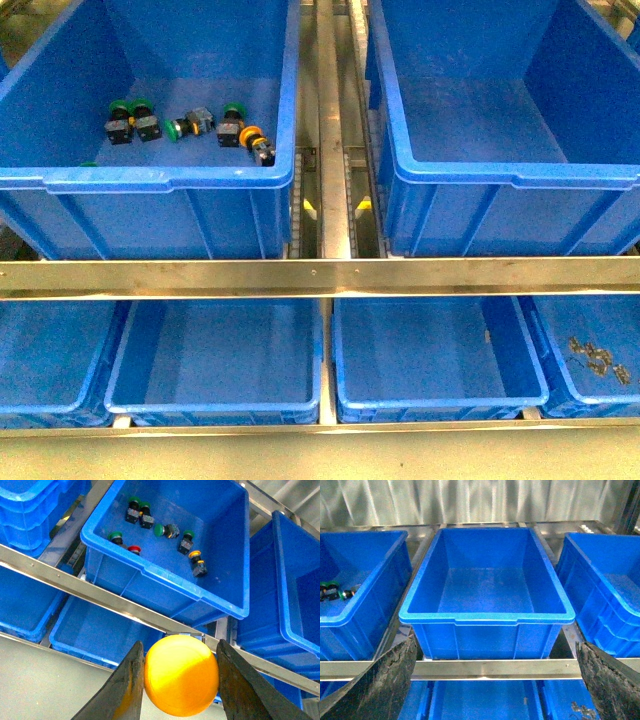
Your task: Pick red and yellow buttons and place in box
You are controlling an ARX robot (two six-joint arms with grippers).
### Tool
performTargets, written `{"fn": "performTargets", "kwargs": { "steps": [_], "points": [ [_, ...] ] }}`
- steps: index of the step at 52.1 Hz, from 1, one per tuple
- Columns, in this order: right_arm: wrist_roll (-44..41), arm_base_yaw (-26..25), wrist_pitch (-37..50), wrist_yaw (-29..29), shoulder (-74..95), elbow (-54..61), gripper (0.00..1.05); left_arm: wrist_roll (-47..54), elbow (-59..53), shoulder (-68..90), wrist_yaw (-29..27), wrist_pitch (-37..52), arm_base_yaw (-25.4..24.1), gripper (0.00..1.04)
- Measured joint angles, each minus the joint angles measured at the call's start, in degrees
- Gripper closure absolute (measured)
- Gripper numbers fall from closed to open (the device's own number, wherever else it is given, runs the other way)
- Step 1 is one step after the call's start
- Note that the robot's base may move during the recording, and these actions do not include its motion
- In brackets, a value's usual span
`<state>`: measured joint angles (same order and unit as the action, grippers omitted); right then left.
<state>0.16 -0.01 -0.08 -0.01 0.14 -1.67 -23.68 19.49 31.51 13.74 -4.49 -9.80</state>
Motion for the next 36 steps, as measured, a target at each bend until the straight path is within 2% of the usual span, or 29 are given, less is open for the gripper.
{"fn": "performTargets", "kwargs": {
  "steps": [6,9,14,21,25,31,36],
  "points": [
    [0.0,0.0,0.0,0.0,0.0,0.0,0.07,-0.2,-0.6,0.8,1.3,2.4,-0.1,0.72],
    [0.0,0.0,0.0,0.0,0.0,0.0,0.07,-0.9,-1.1,2.4,4.2,5.5,-0.7,0.72],
    [0.0,0.0,0.0,0.0,0.0,0.0,0.07,-3.0,-1.1,9.9,10.6,17.6,-2.8,0.72],
    [0.0,0.0,0.0,0.0,0.0,0.0,0.07,-9.6,2.9,32.0,12.1,40.4,-3.4,0.72],
    [0.0,0.0,0.0,0.0,0.0,0.0,0.07,-12.5,5.6,40.1,14.5,47.2,-2.7,0.72],
    [0.0,0.0,0.0,0.0,0.0,0.0,0.07,-19.9,9.3,51.6,23.8,59.6,-0.8,0.72],
    [0.0,0.0,0.0,0.0,0.0,0.0,0.07,-22.8,11.1,57.7,28.0,65.1,2.7,0.72]
  ]
}}
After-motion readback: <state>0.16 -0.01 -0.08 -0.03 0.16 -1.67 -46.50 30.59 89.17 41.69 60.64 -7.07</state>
